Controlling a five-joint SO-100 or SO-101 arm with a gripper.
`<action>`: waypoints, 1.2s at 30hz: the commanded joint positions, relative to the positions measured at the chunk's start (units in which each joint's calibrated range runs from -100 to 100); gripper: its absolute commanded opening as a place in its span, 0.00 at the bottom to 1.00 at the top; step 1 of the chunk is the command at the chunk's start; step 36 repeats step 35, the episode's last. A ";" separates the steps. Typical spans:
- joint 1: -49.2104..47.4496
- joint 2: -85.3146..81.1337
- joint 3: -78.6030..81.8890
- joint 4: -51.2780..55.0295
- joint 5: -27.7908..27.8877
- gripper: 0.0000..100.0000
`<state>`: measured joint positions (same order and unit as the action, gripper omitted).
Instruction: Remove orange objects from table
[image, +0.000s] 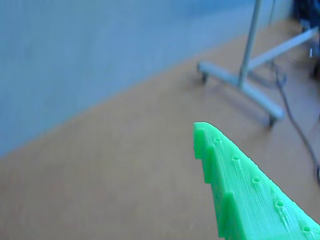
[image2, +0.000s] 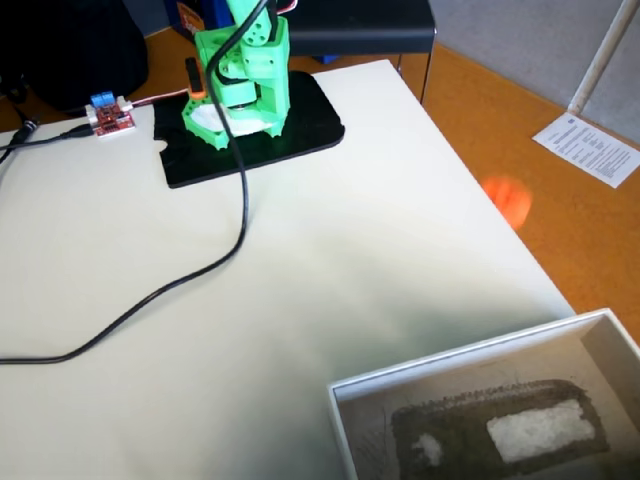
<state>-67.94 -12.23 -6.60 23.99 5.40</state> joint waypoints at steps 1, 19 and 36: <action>3.80 -7.45 6.22 0.94 -0.49 0.59; 70.49 -57.89 103.70 16.91 -3.22 0.59; 70.27 -86.43 106.22 52.58 -16.46 0.59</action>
